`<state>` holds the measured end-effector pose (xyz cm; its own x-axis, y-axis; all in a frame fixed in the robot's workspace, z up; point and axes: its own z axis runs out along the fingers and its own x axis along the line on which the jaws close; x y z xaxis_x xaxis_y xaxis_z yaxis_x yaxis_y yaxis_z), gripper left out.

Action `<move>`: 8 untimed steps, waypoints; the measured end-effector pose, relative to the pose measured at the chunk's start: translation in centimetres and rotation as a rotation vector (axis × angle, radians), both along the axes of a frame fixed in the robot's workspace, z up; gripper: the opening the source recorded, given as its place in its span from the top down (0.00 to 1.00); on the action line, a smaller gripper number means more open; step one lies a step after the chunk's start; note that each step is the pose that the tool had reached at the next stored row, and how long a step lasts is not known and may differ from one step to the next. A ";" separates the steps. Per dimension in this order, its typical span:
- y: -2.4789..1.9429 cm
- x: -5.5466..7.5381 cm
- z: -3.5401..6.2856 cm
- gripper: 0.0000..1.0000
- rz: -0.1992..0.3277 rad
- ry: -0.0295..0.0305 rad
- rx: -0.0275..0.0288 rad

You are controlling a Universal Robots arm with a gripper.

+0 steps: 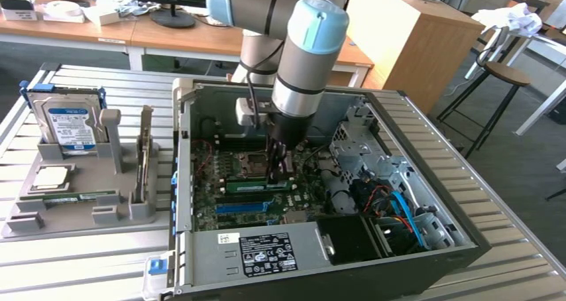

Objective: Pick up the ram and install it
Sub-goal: 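Insert the ram into the slot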

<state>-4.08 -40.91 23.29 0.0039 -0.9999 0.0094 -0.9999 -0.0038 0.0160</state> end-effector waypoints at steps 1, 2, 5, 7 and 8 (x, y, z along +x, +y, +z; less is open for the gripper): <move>0.00 0.0 0.19 0.75 0.000 0.0000 0.0001; 0.00 0.0 0.41 0.75 0.000 0.0000 0.0000; 0.00 0.0 1.25 0.75 0.000 0.0000 0.0000; 0.00 0.0 1.84 0.75 0.000 0.0000 0.0000; 0.00 0.1 2.19 0.75 0.000 0.0000 0.0001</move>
<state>-4.03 -40.91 25.47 0.0039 -0.9999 0.0093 -0.9999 -0.0038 0.0160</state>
